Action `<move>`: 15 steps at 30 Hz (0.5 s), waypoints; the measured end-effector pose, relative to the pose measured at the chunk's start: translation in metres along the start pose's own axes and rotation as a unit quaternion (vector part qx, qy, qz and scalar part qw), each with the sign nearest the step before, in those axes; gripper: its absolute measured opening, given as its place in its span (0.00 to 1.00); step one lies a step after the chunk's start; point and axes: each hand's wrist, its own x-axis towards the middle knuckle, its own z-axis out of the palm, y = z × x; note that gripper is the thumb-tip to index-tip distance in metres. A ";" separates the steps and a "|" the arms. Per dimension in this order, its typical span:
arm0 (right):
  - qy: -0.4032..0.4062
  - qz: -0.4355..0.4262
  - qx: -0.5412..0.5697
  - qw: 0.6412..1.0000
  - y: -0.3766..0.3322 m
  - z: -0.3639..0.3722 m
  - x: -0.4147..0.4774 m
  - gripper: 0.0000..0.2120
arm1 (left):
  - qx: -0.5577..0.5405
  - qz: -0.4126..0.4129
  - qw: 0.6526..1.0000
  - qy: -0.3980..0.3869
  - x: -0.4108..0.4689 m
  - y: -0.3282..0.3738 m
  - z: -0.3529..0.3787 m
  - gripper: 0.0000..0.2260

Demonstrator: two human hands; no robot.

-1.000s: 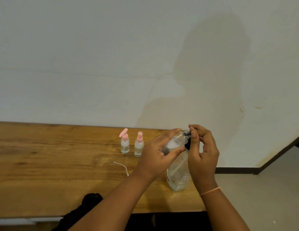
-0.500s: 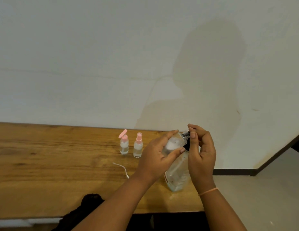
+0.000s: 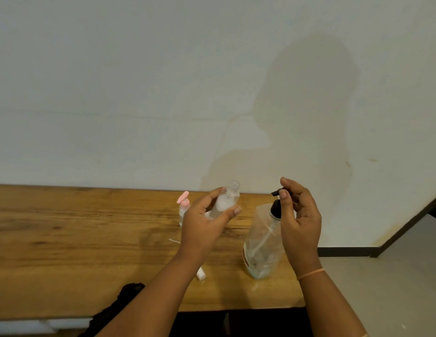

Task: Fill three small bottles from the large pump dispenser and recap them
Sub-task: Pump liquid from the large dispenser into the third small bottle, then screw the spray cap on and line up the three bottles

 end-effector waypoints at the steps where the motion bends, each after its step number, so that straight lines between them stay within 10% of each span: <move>1: -0.001 -0.003 -0.003 1.000 0.000 0.000 0.000 0.11 | 0.004 -0.006 1.000 0.011 0.001 0.000 -0.005 0.19; 9: 0.012 -0.037 -0.063 0.997 -0.004 -0.003 -0.008 0.11 | 0.015 -0.062 0.994 0.084 -0.007 0.006 -0.032 0.19; 15: 0.041 -0.224 -0.181 0.957 -0.019 0.013 -0.029 0.11 | 0.027 -0.105 0.990 0.096 -0.016 0.006 -0.044 0.16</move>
